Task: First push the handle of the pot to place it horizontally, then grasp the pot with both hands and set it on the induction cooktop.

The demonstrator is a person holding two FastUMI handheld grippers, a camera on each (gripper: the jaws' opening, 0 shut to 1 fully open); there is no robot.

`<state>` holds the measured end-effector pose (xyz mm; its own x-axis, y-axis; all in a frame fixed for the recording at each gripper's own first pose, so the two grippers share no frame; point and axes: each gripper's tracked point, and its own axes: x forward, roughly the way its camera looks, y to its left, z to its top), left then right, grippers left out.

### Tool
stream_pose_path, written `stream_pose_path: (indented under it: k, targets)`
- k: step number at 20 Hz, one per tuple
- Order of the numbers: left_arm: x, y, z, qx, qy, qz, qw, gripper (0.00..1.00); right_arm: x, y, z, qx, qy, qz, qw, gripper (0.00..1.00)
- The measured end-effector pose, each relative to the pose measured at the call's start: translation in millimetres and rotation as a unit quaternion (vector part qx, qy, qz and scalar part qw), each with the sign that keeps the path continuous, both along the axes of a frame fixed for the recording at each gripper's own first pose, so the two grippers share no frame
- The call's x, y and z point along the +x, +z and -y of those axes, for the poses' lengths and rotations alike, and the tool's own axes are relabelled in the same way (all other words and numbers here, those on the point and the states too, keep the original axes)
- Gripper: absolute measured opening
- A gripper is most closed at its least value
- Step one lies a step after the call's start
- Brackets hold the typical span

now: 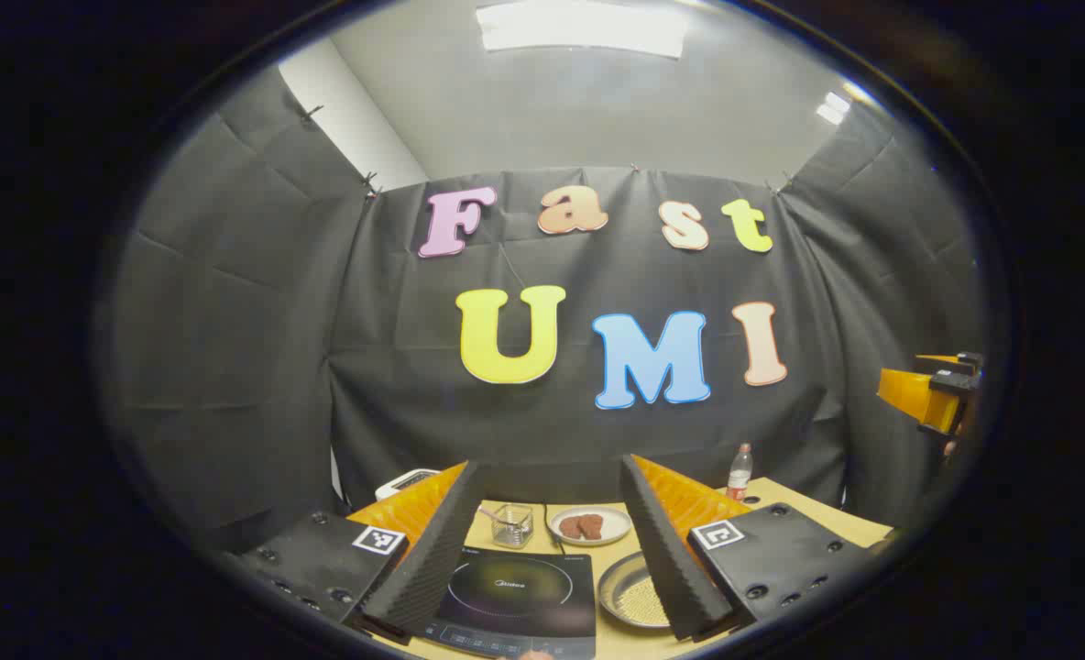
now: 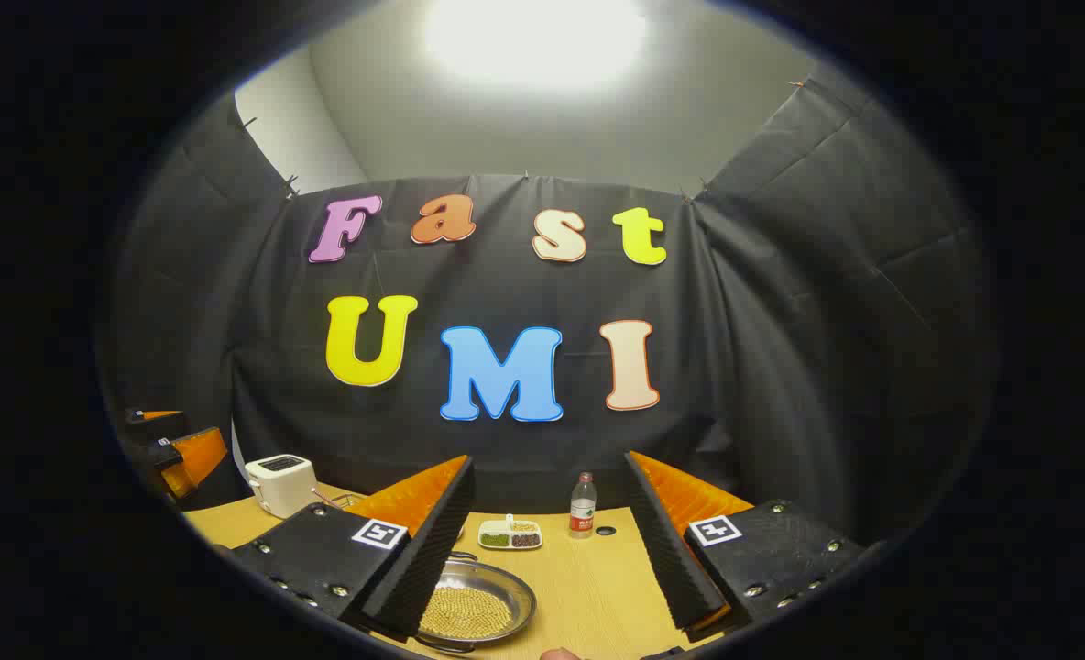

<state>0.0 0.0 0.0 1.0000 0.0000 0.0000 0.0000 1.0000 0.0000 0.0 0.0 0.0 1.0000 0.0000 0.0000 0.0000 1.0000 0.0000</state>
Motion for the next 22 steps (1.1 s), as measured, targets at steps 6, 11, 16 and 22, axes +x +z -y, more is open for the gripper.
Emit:
stream_pose_path:
  k: [6,11,16,22]
  targets:
    - [0,4,-1,0.004,0.002,0.004,1.000,0.98,3,-3,-4,-0.002,0.006,-0.005,1.000,0.96]
    - [1,3,-2,0.009,0.002,0.004,1.000,0.98,4,-5,-4,0.001,0.006,-0.008,1.000,0.96]
    - [2,3,-1,0.009,0.000,0.004,1.000,1.00,7,-8,-5,0.002,0.004,-0.013,1.000,0.96]
    - [6,0,1,0.009,-0.003,0.003,1.000,0.98,10,-11,-6,0.001,0.005,-0.017,1.000,0.96]
